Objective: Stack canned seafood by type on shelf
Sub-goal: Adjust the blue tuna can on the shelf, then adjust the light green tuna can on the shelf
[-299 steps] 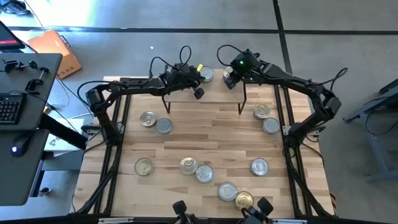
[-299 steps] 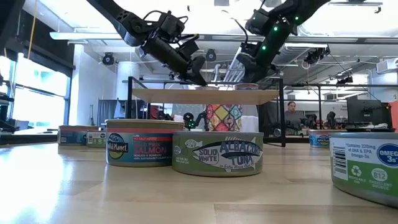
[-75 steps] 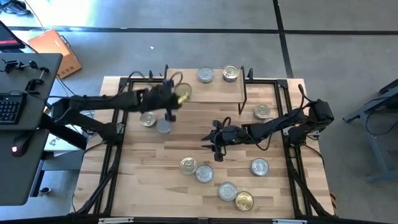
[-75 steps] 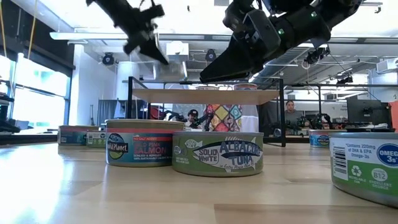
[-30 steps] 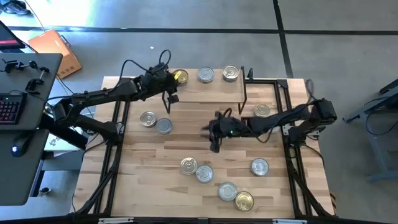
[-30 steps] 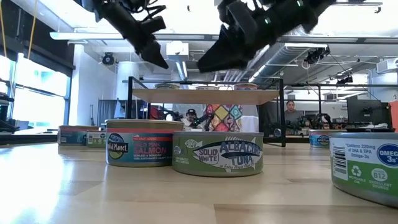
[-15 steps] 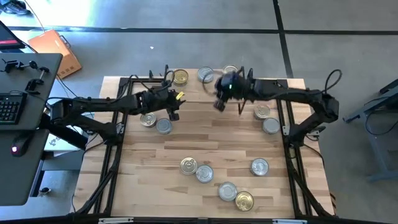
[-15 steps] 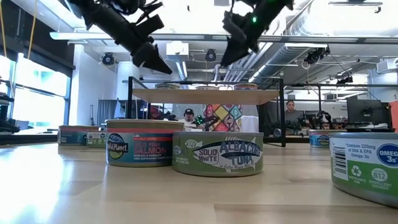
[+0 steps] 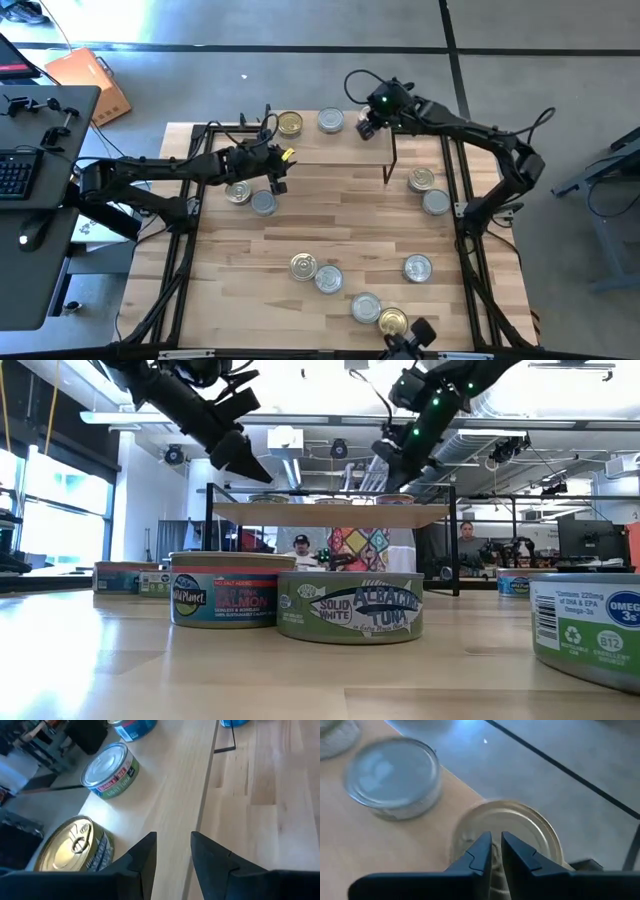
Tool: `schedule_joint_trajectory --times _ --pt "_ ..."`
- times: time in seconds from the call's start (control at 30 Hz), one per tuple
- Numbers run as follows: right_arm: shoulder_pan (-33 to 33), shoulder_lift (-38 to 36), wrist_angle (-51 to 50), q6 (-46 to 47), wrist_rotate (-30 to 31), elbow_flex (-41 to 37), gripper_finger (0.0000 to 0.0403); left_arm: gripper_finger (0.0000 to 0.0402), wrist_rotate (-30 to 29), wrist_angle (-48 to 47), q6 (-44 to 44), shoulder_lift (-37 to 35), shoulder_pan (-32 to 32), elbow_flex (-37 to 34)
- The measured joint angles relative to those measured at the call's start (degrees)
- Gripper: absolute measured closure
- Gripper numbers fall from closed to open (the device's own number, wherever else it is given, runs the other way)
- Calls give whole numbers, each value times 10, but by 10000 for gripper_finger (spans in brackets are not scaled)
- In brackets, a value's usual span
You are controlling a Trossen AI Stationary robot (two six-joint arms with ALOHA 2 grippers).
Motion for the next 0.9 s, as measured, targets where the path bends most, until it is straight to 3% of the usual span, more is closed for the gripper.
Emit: schedule_joint_trajectory --times 0.23,0.53,0.8,0.9 --pt "-15 1 -41 -8 0 0 371 291 0 -7 -17 -2 -9 0" --pt "-8 -17 -12 -19 -5 0 371 291 -16 19 -12 -17 -23 0" --pt "33 8 119 -57 -139 1 371 291 -60 18 -5 -99 -41 0" --pt "50 45 166 -72 -153 1 371 291 -61 9 -5 -122 -37 0"
